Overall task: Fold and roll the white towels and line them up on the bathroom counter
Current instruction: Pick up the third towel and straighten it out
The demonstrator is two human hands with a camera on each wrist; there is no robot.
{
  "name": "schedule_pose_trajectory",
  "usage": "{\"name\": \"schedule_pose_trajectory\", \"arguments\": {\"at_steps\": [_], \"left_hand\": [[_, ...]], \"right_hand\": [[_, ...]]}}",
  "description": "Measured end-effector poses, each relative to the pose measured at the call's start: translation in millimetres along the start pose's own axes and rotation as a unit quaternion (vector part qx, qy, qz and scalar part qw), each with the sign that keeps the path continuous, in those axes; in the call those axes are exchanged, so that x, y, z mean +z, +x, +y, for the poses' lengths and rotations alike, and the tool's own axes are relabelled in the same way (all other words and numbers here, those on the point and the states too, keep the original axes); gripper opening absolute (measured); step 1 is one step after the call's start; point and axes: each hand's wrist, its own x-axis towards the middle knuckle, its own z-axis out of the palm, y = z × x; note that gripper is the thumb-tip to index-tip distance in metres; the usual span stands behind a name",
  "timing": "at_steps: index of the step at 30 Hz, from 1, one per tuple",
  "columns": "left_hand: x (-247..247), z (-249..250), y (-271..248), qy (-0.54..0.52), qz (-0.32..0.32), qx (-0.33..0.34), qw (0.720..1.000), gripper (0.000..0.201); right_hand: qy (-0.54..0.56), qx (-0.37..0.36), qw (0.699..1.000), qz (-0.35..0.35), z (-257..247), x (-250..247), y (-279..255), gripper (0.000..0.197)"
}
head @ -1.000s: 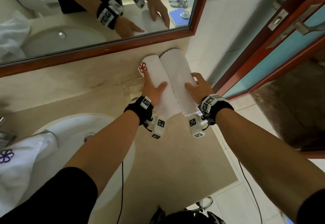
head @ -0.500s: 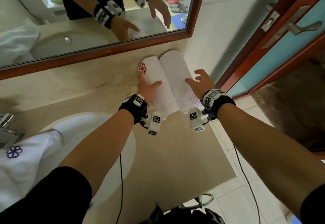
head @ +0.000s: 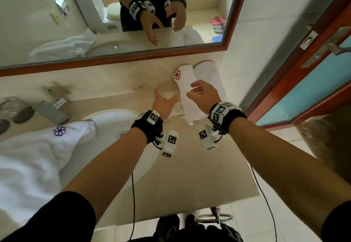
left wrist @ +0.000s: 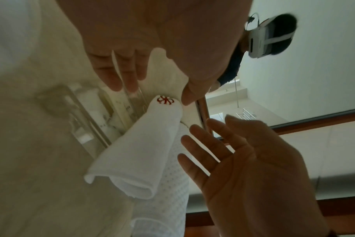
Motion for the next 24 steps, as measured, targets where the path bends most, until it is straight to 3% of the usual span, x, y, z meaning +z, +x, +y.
{"name": "schedule_pose_trajectory", "arguments": {"at_steps": [6,13,16,20,24], "left_hand": [[-74,-27,-54,0.053,0.076,-0.020,0.996,0.086],[-185,-85,-142,0.114,0.233,-0.065,0.964,0.079],[-234,-114,-174,0.155,0.291,-0.123,0.936,0.069],[-287,-149,-200,0.232,0.353,-0.227,0.878,0.078],[-325,-172,-211,0.148,0.385,-0.315,0.855,0.089]], "right_hand": [[-0.016,-0.039,0.989,-0.144,-25,63,-20,0.029],[-0.045,-0.092,0.955,-0.280,-69,159,-58,0.023],[-0.080,-0.109,0.932,-0.337,-86,201,-78,0.020],[-0.122,-0.115,0.903,-0.395,-92,251,-95,0.023],[-0.152,-0.092,0.888,-0.425,-99,294,-101,0.028]]}}
